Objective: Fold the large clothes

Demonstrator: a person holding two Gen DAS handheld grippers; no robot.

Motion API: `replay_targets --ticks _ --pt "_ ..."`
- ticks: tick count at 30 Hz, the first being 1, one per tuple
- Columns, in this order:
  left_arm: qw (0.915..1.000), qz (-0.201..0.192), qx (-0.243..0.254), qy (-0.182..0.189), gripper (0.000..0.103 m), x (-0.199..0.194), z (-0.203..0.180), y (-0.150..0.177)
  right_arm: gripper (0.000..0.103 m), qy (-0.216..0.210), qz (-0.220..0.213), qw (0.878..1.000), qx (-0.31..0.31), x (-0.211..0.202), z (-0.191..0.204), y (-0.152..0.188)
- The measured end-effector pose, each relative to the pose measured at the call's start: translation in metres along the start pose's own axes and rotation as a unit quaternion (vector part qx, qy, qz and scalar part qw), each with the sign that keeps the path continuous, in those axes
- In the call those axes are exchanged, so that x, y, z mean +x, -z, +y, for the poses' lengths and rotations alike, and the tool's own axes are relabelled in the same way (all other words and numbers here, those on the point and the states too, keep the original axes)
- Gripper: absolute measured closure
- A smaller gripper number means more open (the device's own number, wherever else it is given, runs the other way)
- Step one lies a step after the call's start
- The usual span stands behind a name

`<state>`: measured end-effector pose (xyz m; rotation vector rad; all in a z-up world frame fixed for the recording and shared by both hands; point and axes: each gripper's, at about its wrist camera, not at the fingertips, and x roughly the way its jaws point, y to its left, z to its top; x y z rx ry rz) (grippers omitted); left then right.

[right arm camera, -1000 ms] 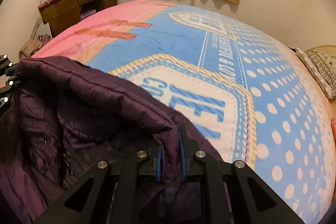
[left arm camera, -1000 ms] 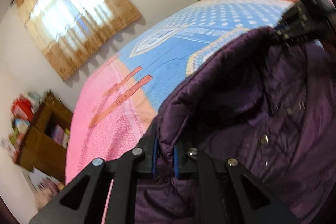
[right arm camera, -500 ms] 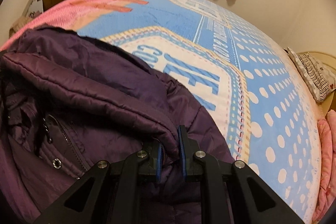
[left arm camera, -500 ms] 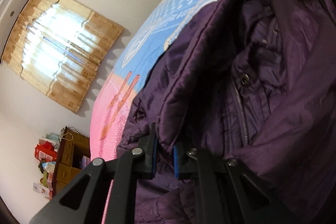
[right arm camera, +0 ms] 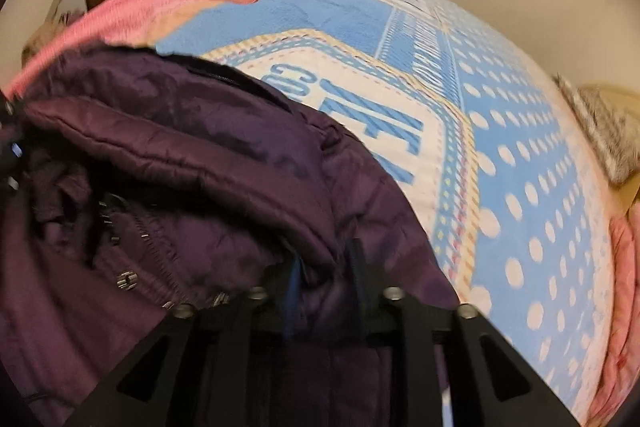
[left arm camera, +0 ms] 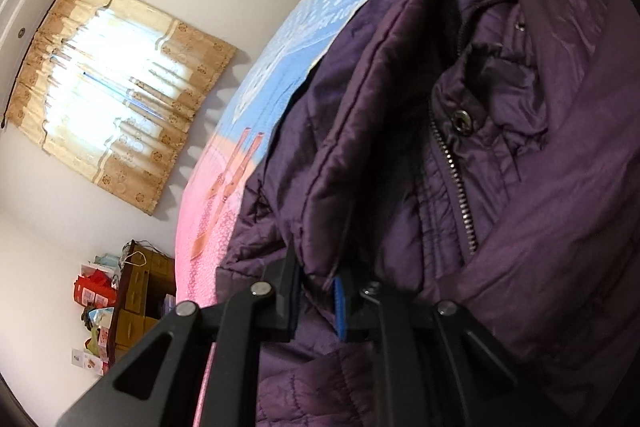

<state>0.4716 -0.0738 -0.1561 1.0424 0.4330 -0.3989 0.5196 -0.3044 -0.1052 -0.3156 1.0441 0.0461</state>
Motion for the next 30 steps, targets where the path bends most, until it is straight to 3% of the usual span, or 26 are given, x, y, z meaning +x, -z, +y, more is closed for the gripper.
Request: replay_targets --ticks 5,7,10,13,14,16,18,21,23,25,30 --pt "1.0 0.003 0.002 0.0 0.086 0.003 -0.004 0.0 0.066 -0.026 -0.047 0.996 0.069 -0.048 -0.016 -0.014" --pt "1.0 0.006 0.004 -0.003 0.086 0.003 -0.005 -0.001 0.058 -0.067 -0.077 0.989 0.109 -0.058 -0.018 -0.027" --pt "0.9999 0.008 0.005 -0.008 0.084 0.0 -0.002 -0.003 0.057 -0.123 -0.105 0.979 0.126 -0.045 -0.005 -0.05" --pt "1.0 -0.005 -0.003 -0.004 0.079 -0.021 0.008 -0.007 0.057 -0.106 -0.071 0.985 0.119 -0.005 0.015 -0.068" --pt "0.9998 -0.016 -0.009 0.003 0.074 -0.032 0.014 -0.009 0.057 -0.107 -0.057 0.986 0.118 0.007 0.02 -0.069" --pt "0.9985 -0.042 -0.032 0.012 0.049 -0.057 0.03 -0.014 0.057 -0.11 -0.036 0.986 0.12 0.025 0.028 -0.063" --pt "0.9935 -0.079 -0.082 0.008 0.016 -0.078 0.051 -0.022 0.057 -0.105 -0.036 0.988 0.108 0.029 0.038 -0.055" --pt "0.98 -0.096 -0.174 0.008 0.008 -0.079 0.08 -0.044 0.057 -0.088 -0.033 0.992 0.08 0.029 0.051 -0.045" --pt "0.9731 -0.074 -0.218 0.011 0.008 -0.057 0.085 -0.056 0.057 -0.082 -0.032 0.993 0.076 0.03 0.051 -0.04" --pt "0.9679 -0.024 -0.25 0.019 0.008 -0.019 0.079 -0.067 0.057 -0.083 -0.032 0.993 0.08 0.031 0.048 -0.036" --pt "0.9621 0.103 -0.25 0.032 0.01 0.058 0.042 -0.053 0.057 -0.09 -0.045 0.99 0.096 0.035 0.043 -0.027"
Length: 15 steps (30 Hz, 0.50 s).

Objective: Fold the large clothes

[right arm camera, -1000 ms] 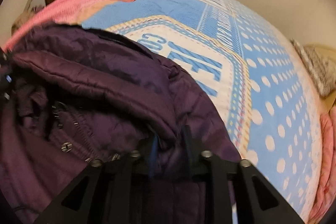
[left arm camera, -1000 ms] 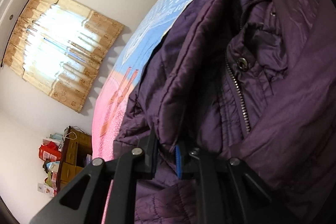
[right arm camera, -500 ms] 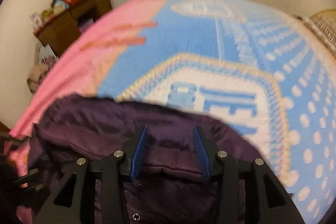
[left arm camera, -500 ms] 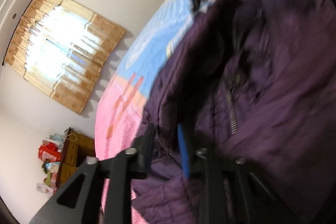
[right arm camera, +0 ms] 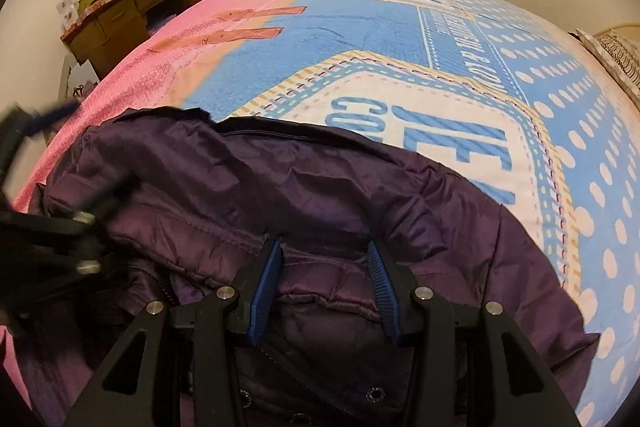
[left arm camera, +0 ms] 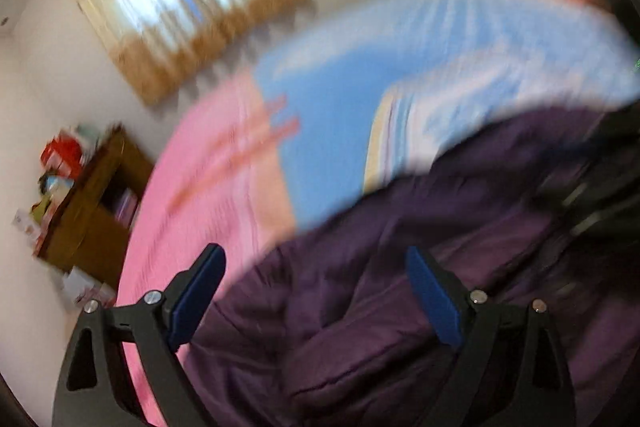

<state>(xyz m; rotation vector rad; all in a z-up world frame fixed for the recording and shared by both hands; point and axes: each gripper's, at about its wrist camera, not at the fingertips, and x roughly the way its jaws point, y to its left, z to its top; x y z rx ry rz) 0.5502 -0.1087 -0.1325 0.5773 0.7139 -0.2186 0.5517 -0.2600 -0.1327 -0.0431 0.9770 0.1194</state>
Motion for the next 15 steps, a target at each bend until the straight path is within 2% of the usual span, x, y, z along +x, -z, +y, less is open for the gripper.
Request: replay_targets --ticks 3,8,15 --pt "0.9991 0.019 -0.022 0.029 0.008 0.014 0.002 0.018 0.056 -0.002 -0.008 1.0 0.006 0.005 0.0 0.003" --pt "0.9995 0.013 -0.029 0.008 0.0 0.019 -0.002 0.026 0.056 0.034 -0.026 0.999 -0.008 0.01 0.012 0.008" --pt "0.9976 0.022 -0.054 0.037 0.0 0.027 0.009 0.022 0.056 0.05 -0.025 0.998 -0.018 0.012 0.016 0.008"
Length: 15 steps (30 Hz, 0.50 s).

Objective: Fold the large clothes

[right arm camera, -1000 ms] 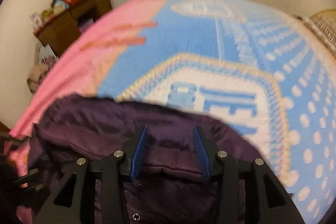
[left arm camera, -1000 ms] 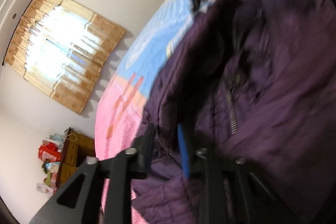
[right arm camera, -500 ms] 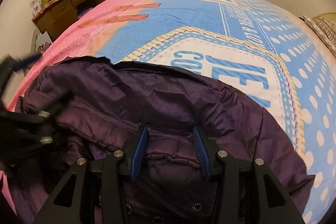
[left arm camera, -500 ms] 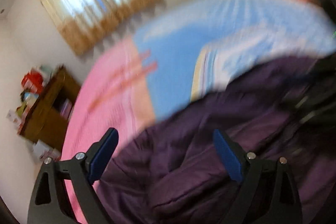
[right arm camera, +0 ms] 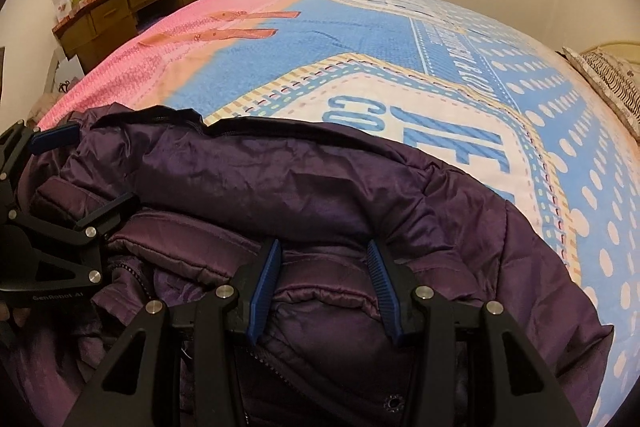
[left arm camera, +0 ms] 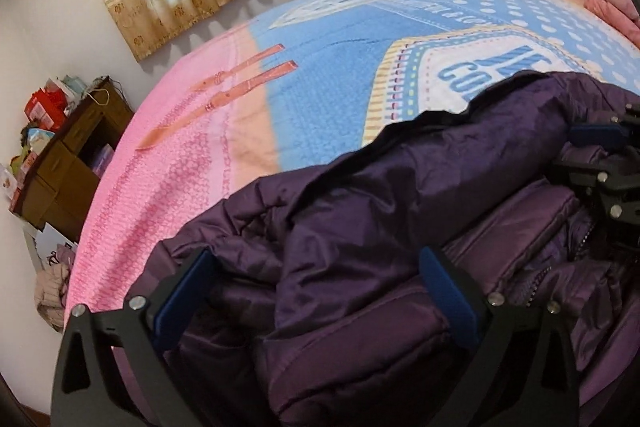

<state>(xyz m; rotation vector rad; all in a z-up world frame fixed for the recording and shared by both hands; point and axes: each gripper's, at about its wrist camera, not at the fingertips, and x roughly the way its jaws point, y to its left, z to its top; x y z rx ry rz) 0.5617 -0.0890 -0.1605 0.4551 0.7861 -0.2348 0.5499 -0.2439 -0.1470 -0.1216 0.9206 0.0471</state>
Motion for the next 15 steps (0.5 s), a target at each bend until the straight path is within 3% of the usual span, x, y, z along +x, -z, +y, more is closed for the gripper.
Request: replay_targets --ticks 10,13,15 --pt "1.0 0.001 -0.005 0.006 0.0 0.002 0.001 0.001 0.056 0.017 0.007 1.0 0.0 -0.016 0.003 -0.011" --pt "1.0 -0.001 -0.007 0.006 0.0 0.003 0.0 0.0 0.054 -0.003 -0.06 0.997 0.046 -0.044 -0.002 -0.024" --pt "0.9999 -0.001 -0.008 0.008 0.0 0.003 0.0 0.0 0.052 0.004 -0.057 0.998 0.037 -0.037 0.002 -0.031"
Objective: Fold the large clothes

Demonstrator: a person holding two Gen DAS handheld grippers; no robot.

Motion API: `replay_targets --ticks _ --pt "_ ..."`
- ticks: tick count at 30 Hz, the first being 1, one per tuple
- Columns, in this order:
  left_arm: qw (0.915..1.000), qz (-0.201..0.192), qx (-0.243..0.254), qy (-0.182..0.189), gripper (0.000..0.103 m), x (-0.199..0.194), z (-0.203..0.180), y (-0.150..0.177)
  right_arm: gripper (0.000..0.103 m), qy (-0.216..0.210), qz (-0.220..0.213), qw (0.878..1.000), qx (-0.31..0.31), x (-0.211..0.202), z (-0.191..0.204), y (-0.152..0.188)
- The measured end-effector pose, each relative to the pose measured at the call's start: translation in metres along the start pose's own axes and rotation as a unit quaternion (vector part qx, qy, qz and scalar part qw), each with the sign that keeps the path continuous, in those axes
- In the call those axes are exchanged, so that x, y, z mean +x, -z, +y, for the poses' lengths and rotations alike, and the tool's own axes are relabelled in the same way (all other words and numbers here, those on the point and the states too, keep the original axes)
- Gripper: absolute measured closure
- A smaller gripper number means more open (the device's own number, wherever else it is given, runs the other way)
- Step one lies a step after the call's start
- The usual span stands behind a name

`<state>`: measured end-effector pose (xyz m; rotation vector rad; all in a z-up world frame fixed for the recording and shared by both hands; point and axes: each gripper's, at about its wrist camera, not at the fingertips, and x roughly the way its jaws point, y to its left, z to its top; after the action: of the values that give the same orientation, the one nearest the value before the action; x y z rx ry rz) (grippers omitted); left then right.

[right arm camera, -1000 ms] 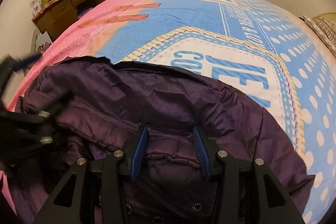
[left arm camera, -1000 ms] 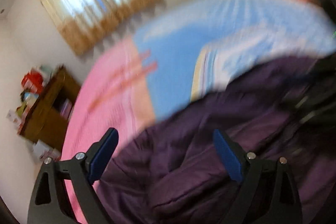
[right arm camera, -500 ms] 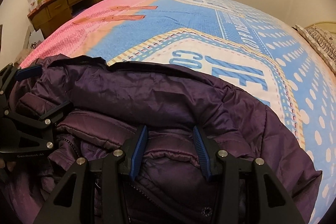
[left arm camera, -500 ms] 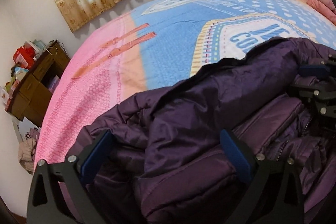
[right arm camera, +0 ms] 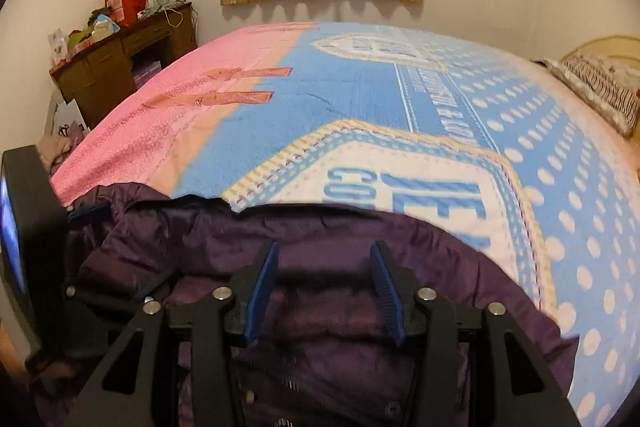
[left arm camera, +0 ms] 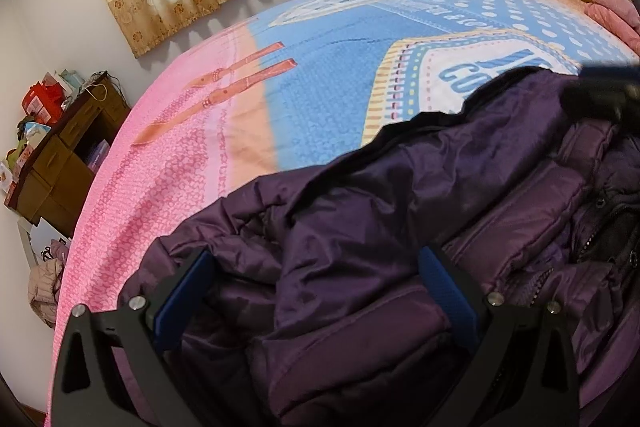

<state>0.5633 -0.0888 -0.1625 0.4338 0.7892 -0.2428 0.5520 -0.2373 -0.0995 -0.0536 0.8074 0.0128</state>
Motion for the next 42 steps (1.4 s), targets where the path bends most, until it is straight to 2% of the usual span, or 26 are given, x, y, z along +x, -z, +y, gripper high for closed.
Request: replay_targets --ticks 3,4,6,12,42 --pt "1.0 -0.001 -0.001 0.001 0.0 0.0 0.001 0.0 0.052 0.008 0.062 0.998 -0.011 0.035 0.002 0.007" --pt "1.0 -0.001 -0.002 0.002 0.0 0.001 0.001 0.0 0.051 0.005 0.064 0.998 -0.01 0.04 0.001 0.012" --pt "1.0 0.0 -0.005 0.006 0.0 0.002 0.003 0.0 0.051 0.001 0.049 0.999 -0.011 0.042 0.0 0.019" --pt "0.9998 0.005 -0.011 0.016 0.0 0.005 0.005 0.0 0.05 0.042 0.049 0.997 -0.051 0.049 0.014 0.022" --pt "0.9996 0.007 -0.016 0.022 0.0 0.006 0.005 0.0 0.05 0.059 0.045 0.995 -0.061 0.05 0.018 0.022"
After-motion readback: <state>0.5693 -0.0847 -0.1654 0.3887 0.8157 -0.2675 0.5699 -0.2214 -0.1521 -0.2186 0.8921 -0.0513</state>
